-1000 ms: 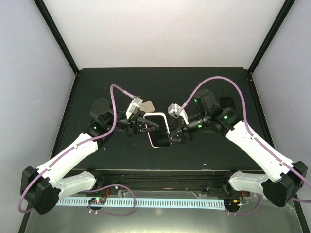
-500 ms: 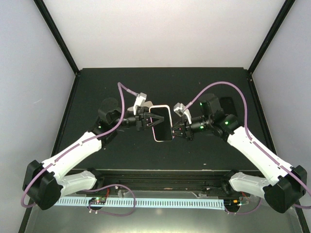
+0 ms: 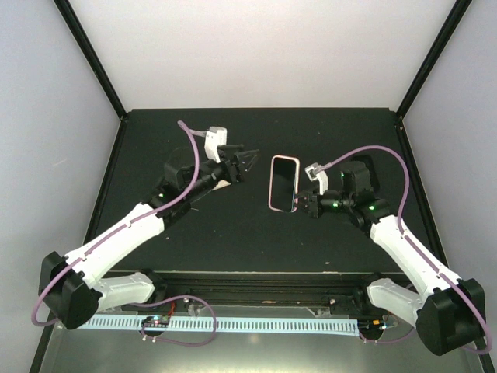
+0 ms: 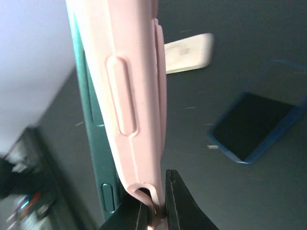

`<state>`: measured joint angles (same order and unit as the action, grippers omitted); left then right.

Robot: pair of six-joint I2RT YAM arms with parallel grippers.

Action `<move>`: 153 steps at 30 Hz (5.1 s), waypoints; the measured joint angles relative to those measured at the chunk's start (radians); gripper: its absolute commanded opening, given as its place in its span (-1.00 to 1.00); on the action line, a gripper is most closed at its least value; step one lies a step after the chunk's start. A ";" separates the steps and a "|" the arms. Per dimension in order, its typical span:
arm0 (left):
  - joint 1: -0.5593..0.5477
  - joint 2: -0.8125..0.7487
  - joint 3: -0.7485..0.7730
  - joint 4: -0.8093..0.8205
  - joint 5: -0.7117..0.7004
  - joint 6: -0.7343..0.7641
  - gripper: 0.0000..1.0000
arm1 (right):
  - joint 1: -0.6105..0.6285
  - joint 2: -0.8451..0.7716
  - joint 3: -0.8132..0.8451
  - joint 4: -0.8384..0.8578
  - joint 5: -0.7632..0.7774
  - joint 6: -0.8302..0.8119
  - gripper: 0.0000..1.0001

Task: Take the phone out of the phone case

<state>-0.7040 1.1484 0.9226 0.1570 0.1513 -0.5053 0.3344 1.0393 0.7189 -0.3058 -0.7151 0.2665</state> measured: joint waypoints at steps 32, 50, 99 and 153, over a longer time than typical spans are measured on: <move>-0.469 0.712 0.073 0.244 -0.702 0.491 0.45 | -0.216 0.600 0.116 -0.222 0.052 0.107 -0.97; -0.472 0.842 0.172 0.254 -0.693 0.606 0.38 | -0.272 0.712 0.139 -0.209 -0.107 0.095 -0.97; -0.517 0.880 0.200 0.346 -0.946 0.708 0.26 | -0.296 0.492 0.102 -0.170 -0.153 0.000 -0.97; -0.476 -0.011 -0.360 0.303 -0.732 0.475 -0.97 | -0.262 0.212 0.161 -0.345 0.092 -0.180 -0.98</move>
<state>-1.1797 1.1370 0.5621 0.4599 -0.5804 -0.0299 0.0723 1.2518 0.8803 -0.6510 -0.6231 0.0868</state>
